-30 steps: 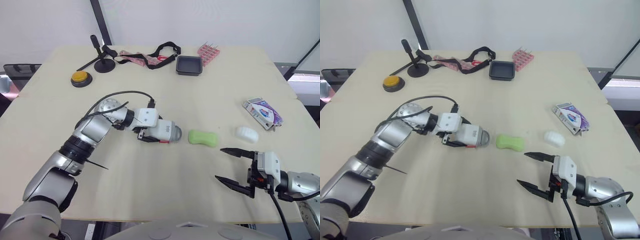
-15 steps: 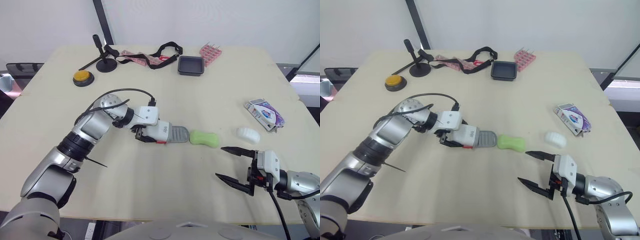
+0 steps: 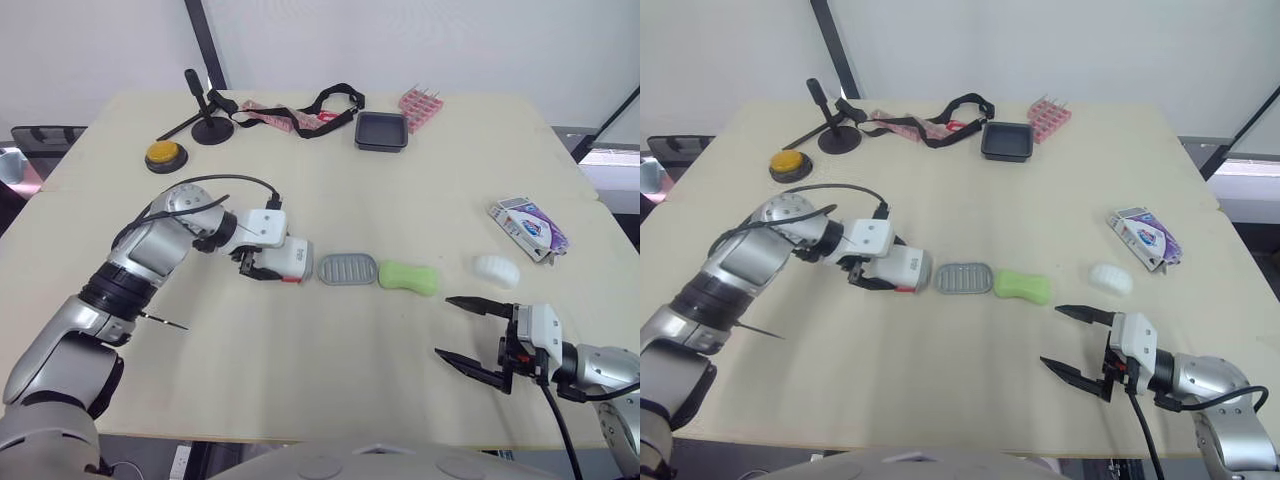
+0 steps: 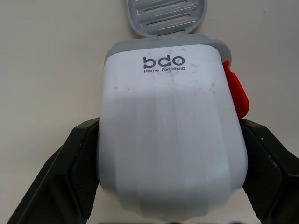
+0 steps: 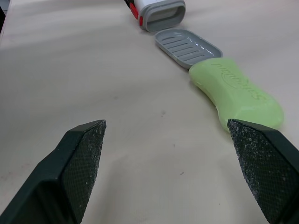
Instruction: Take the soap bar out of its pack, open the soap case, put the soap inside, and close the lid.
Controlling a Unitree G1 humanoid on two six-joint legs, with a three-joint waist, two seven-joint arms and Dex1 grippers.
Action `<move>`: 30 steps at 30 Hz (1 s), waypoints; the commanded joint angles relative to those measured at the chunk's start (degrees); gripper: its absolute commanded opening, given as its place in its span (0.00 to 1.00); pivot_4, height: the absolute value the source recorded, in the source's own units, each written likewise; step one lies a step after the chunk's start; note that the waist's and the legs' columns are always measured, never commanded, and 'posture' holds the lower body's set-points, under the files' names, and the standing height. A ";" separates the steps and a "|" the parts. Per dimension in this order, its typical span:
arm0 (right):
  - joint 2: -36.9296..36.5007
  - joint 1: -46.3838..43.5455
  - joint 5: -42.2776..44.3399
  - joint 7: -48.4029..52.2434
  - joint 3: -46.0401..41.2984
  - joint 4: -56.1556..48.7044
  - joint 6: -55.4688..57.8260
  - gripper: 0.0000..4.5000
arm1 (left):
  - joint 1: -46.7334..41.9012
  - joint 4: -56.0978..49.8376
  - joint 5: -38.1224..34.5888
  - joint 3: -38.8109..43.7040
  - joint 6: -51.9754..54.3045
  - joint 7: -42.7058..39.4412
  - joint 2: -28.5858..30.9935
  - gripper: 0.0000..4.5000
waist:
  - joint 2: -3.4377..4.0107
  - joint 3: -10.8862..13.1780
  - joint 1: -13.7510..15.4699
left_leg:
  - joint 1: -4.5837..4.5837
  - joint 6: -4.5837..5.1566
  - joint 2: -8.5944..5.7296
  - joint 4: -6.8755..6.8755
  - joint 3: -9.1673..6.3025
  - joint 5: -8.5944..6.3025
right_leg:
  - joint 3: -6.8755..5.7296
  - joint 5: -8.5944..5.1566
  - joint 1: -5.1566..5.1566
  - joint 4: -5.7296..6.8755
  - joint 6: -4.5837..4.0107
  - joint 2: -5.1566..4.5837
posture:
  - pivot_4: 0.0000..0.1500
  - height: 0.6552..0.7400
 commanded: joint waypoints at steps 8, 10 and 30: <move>-0.54 -0.49 1.84 0.20 -0.78 -0.36 -0.35 1.00 | 0.67 3.31 -1.01 2.47 -2.99 0.32 -0.63 1.00 | 0.00 0.00 0.02 | 0.01 0.00 0.00 0.00 0.00 0.00 | -0.01 0.00 0.03 -0.01 0.00 -0.01 | 1.00 1.00; -0.42 -0.38 2.24 -0.12 -1.01 -0.49 0.01 1.00 | 0.64 3.78 -2.11 3.24 -3.35 0.23 -1.07 1.00 | 0.00 0.00 0.00 | 0.01 0.00 0.00 0.00 0.00 0.00 | -0.01 0.00 0.03 -0.02 0.00 -0.01 | 1.00 1.00; -0.90 -4.02 5.73 -6.97 -2.42 -3.88 7.05 1.00 | 13.96 -15.17 -29.41 21.58 4.81 1.25 -3.78 1.00 | 0.03 0.02 -0.14 | -0.03 -0.05 0.00 -0.10 0.00 -0.03 | -0.06 0.00 0.04 -0.17 0.00 -0.01 | 1.00 1.00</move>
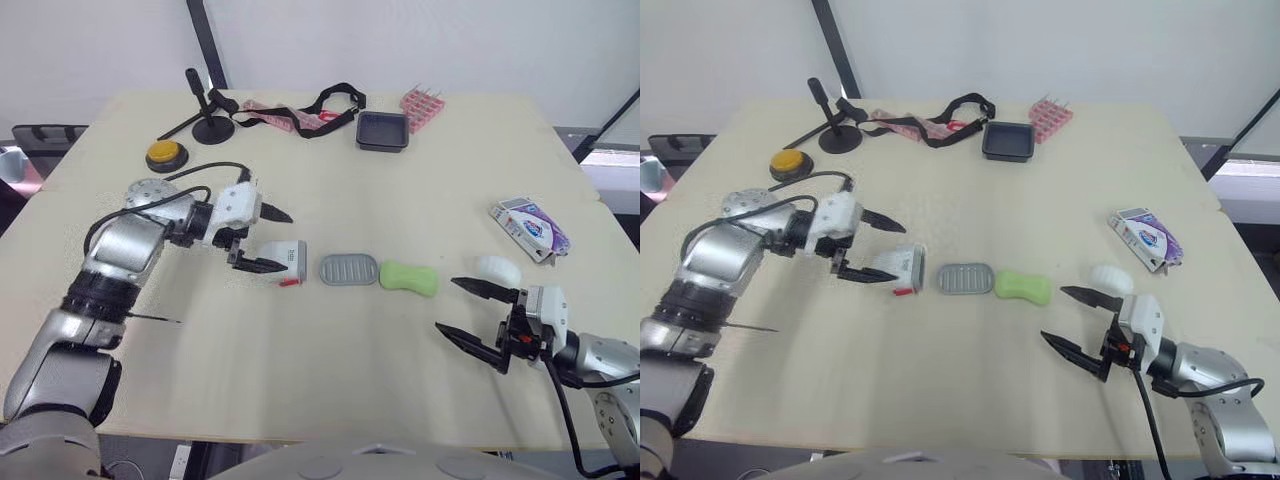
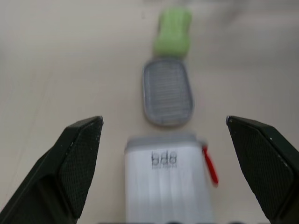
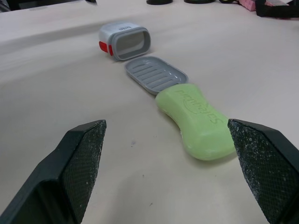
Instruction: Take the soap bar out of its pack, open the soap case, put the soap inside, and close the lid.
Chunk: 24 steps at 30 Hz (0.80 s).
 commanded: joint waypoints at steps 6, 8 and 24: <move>-10.76 -12.40 0.22 -3.63 0.22 -8.56 14.06 1.00 | 30.96 -22.02 -7.84 9.65 1.86 9.00 0.10 1.00 | 0.08 0.05 -1.84 | 0.08 -0.13 0.21 -0.15 -0.02 -0.04 | 0.00 0.02 0.05 -0.17 0.05 0.23 | 1.00 1.00; -13.68 -15.30 -1.47 -3.48 2.78 -9.26 17.88 1.00 | 33.93 -23.07 -7.88 10.01 1.25 10.19 -0.12 1.00 | 0.02 0.11 -0.88 | 0.26 -0.20 0.23 -0.31 -0.09 0.05 | -0.05 0.01 0.22 -0.29 0.03 0.23 | 1.00 1.00; -17.22 -49.44 -13.66 -3.89 34.25 -13.33 55.48 1.00 | 44.12 -16.65 -2.86 8.35 -13.70 11.65 -3.73 1.00 | 0.15 0.19 -0.86 | 0.50 -0.53 0.24 -0.73 -0.10 0.24 | -0.22 0.18 0.43 -0.55 0.33 0.35 | 1.00 1.00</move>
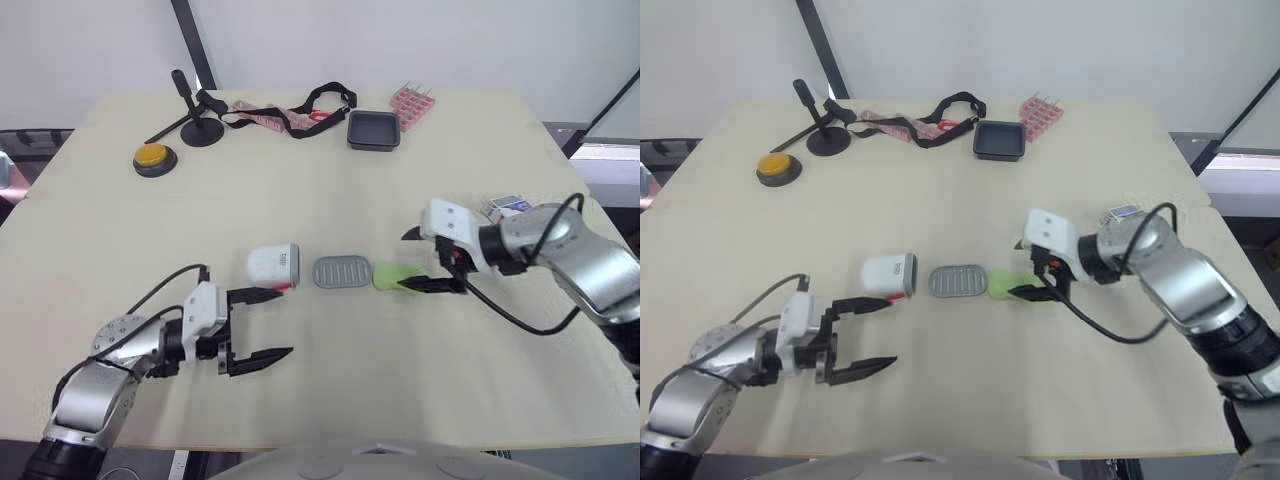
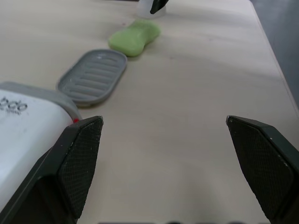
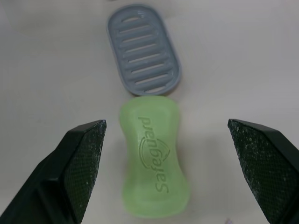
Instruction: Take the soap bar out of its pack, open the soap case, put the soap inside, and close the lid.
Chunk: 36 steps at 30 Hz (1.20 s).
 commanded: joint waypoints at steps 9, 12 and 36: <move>1.22 -2.64 -6.55 -3.47 7.85 -1.25 7.45 1.00 | 1.44 4.19 2.72 -3.33 -12.09 -2.32 -1.20 1.00 | 0.00 0.00 0.79 | 0.08 -0.17 0.01 0.04 0.09 0.07 | 0.11 0.00 -0.06 0.22 0.00 -0.01 | 1.00 1.00; 2.04 -3.19 -7.38 -4.02 8.37 -1.06 7.53 1.00 | 1.42 8.42 3.08 -3.94 -15.70 -3.81 -1.91 1.00 | 0.00 -0.01 0.67 | 0.15 -0.21 0.05 0.04 0.14 0.09 | 0.21 0.00 -0.06 0.32 0.00 0.02 | 1.00 1.00; 4.28 -2.31 -10.01 -4.28 9.64 1.82 5.74 1.00 | -2.94 15.10 -0.82 -2.93 -23.35 -7.10 -2.24 1.00 | -0.01 -0.01 1.10 | 0.34 -0.21 0.08 0.16 0.20 0.10 | 0.41 -0.01 -0.15 0.63 -0.01 0.04 | 1.00 1.00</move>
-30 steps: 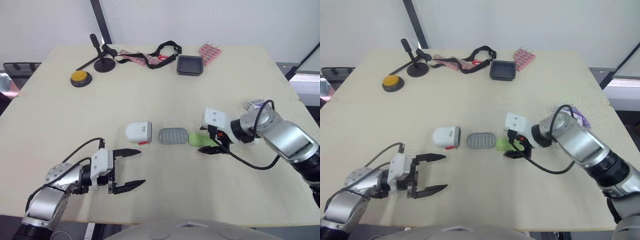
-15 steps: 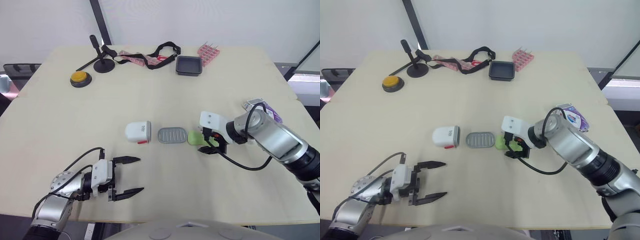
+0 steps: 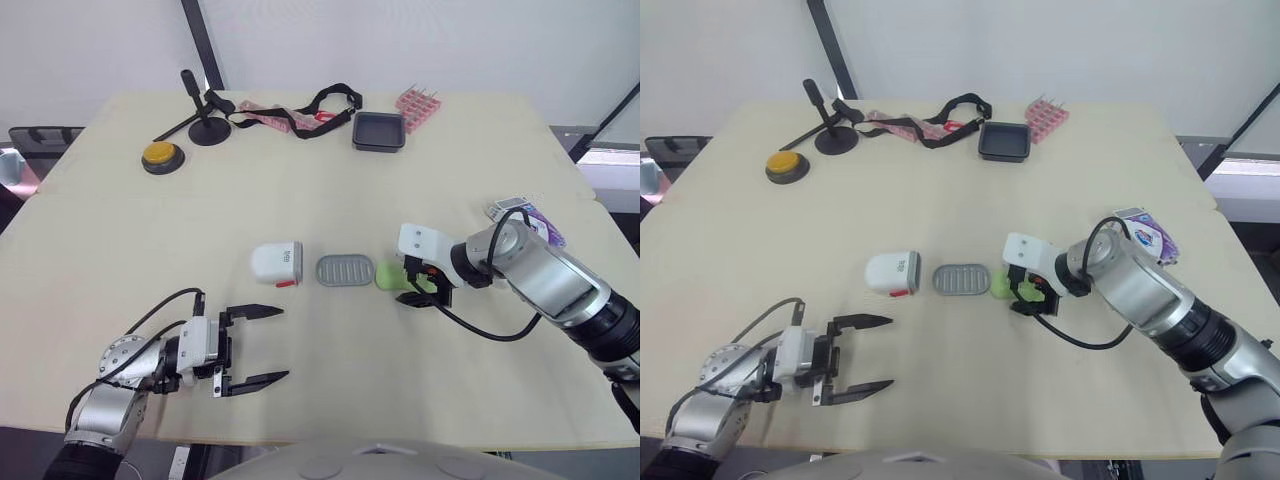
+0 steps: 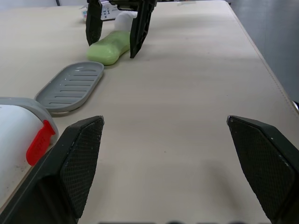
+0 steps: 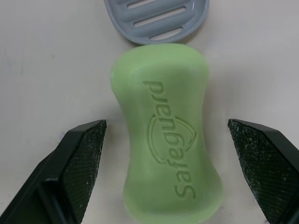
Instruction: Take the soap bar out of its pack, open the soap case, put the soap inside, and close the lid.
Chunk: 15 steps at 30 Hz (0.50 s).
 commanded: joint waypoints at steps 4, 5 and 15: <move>1.06 -0.16 -1.00 -0.46 -0.10 -0.64 0.03 0.73 | -3.29 -1.01 -0.91 1.56 3.67 3.17 0.70 1.00 | 0.00 0.00 0.08 | 0.01 0.00 0.01 0.09 0.00 0.00 | 0.00 0.00 -0.03 0.07 0.00 0.01 | 1.00 1.00; 1.11 -0.06 -1.04 -0.49 -0.10 -0.71 0.07 0.65 | -3.67 -1.54 -1.15 1.70 4.88 4.07 0.66 1.00 | -0.01 0.00 0.08 | 0.00 -0.01 0.01 0.12 0.00 0.00 | -0.01 0.00 -0.03 0.09 0.00 0.01 | 1.00 1.00; 1.36 -0.28 -1.12 -0.41 0.15 -1.66 -0.20 0.39 | -3.26 -8.97 -0.07 0.90 11.71 9.19 1.29 1.00 | -0.03 -0.02 0.02 | -0.04 -0.02 0.01 0.16 0.00 0.01 | -0.01 0.00 -0.02 0.13 0.00 0.02 | 1.00 1.00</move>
